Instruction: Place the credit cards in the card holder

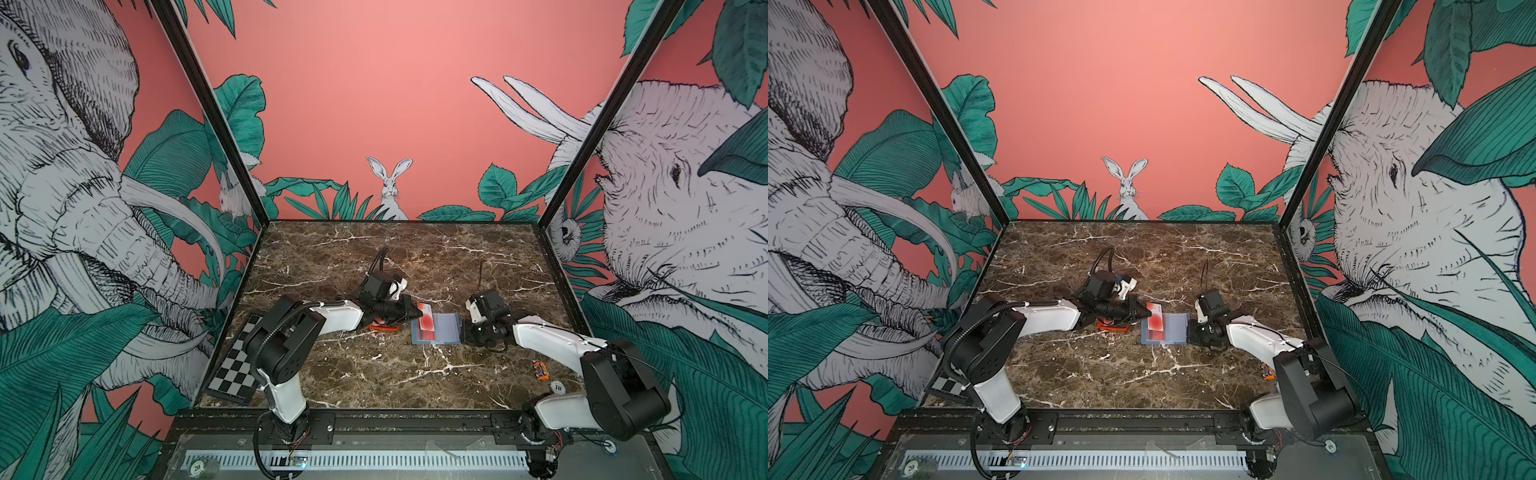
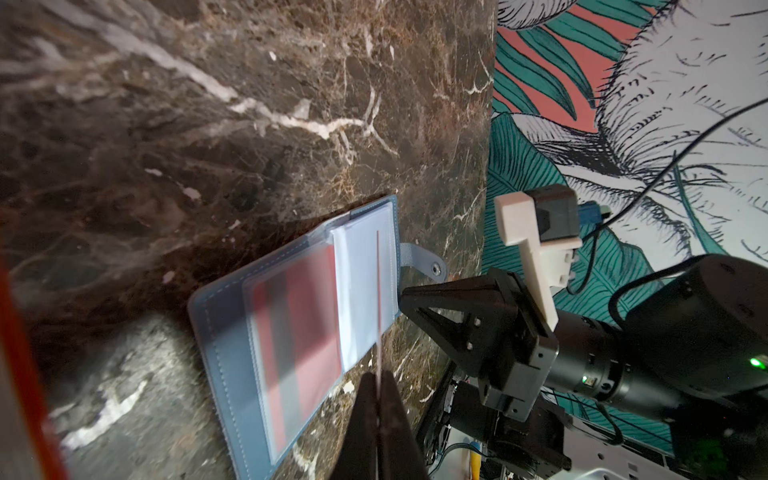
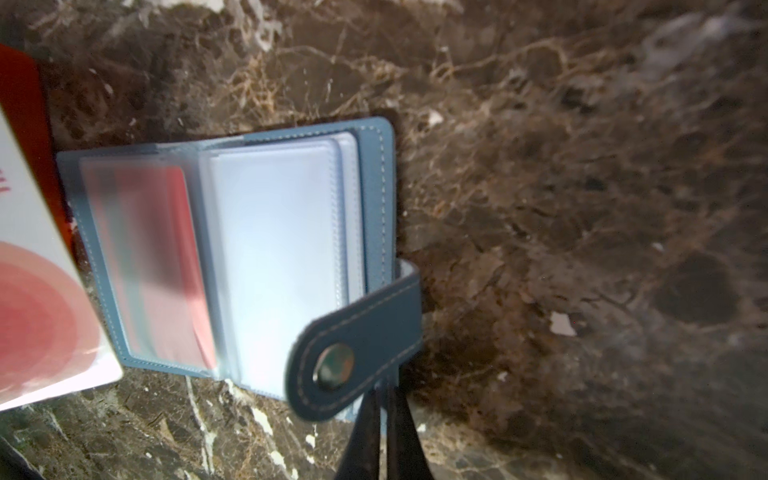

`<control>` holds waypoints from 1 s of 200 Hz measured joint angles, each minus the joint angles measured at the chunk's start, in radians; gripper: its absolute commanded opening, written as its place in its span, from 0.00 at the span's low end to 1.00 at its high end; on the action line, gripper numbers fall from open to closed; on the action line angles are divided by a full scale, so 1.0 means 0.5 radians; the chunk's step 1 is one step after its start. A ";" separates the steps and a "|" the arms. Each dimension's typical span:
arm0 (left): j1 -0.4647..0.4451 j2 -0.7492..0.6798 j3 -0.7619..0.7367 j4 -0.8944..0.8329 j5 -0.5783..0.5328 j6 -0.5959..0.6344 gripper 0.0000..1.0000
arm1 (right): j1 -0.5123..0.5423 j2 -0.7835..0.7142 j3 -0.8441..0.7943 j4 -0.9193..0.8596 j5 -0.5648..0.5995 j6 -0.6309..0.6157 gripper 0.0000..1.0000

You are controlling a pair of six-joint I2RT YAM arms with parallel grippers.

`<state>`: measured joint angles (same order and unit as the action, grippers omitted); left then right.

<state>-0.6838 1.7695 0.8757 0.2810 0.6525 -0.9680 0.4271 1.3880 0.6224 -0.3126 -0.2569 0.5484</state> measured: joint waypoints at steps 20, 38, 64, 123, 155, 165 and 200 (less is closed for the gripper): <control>-0.010 0.035 0.025 -0.019 0.000 -0.008 0.00 | 0.014 0.014 0.000 -0.001 0.024 -0.004 0.07; -0.011 0.056 0.043 -0.043 -0.002 -0.010 0.00 | 0.018 0.014 0.000 -0.001 0.030 -0.005 0.07; -0.042 0.079 0.061 -0.082 -0.026 -0.007 0.00 | 0.023 0.014 0.000 0.000 0.035 -0.004 0.07; -0.114 0.163 0.109 -0.105 -0.047 -0.007 0.00 | 0.024 0.014 0.000 -0.001 0.037 -0.005 0.06; -0.114 0.172 0.116 -0.140 -0.063 0.012 0.00 | 0.024 0.014 0.000 -0.002 0.038 -0.005 0.06; -0.114 0.172 0.116 -0.150 -0.068 0.021 0.00 | 0.024 0.014 0.000 -0.001 0.039 -0.005 0.06; -0.121 0.179 0.117 -0.163 -0.101 0.039 0.00 | 0.024 0.016 0.000 -0.001 0.039 -0.005 0.06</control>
<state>-0.7444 1.8587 0.9344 0.1993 0.6022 -0.9485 0.4389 1.3960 0.6224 -0.3130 -0.2375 0.5461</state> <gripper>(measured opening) 0.045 0.059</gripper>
